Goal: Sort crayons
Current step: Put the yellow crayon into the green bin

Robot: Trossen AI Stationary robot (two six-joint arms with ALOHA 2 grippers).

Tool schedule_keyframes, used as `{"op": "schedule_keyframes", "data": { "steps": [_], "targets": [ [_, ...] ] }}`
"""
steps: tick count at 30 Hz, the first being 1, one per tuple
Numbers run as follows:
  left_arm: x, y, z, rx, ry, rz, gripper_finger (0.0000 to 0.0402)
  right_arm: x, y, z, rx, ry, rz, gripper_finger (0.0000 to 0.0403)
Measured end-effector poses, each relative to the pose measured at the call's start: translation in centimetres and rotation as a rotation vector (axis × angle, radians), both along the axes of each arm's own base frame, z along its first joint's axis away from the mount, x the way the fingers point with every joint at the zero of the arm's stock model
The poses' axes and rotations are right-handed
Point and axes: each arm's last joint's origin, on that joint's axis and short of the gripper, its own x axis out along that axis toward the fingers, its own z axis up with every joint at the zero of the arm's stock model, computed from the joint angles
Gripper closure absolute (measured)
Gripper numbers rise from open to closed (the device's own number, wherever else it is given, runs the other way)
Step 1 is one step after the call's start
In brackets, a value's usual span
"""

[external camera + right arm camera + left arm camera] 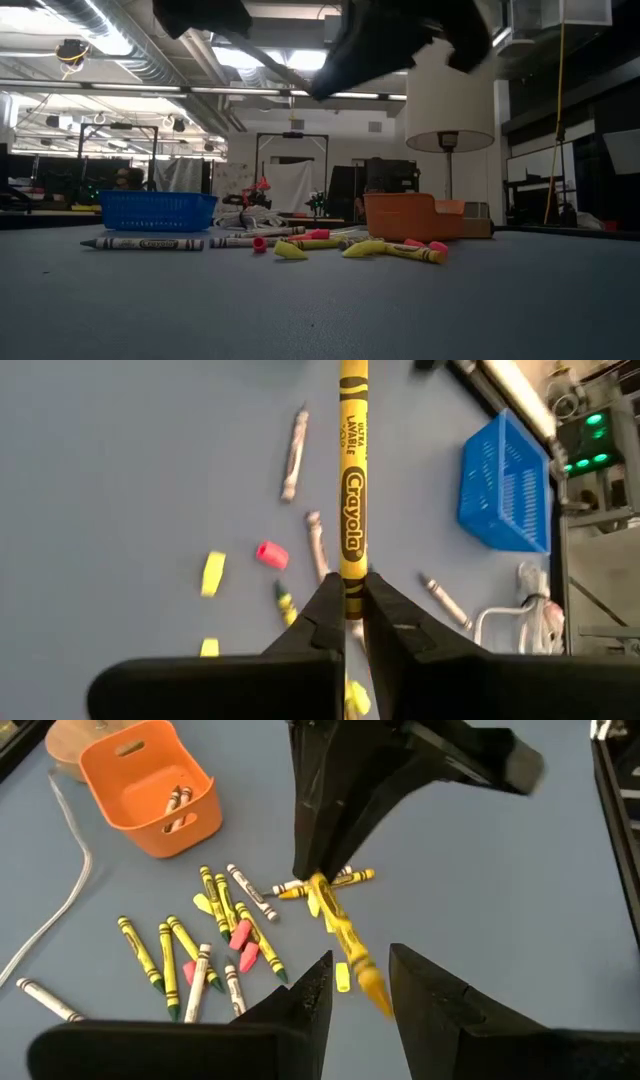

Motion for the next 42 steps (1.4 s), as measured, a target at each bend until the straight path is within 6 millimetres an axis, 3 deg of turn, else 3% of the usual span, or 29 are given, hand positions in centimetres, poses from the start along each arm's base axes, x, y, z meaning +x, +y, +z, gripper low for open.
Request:
{"op": "schedule_keyframes", "data": {
  "steps": [15,34,42],
  "targets": [
    [0.7,1.2,0.1,-0.016,-0.006,0.037,0.0315,0.7,-0.6,0.5,0.004,-0.058,-0.015,0.0386],
    [0.5,1.1,-0.1,-0.025,0.028,0.016,0.0316,1.2,-0.3,1.2,0.052,-0.144,-0.010,0.0386],
    [0.5,1.2,-0.2,-0.021,0.030,0.018,0.0361,1.2,-0.3,1.1,0.054,-0.143,-0.009,0.0386]
  ]
}}
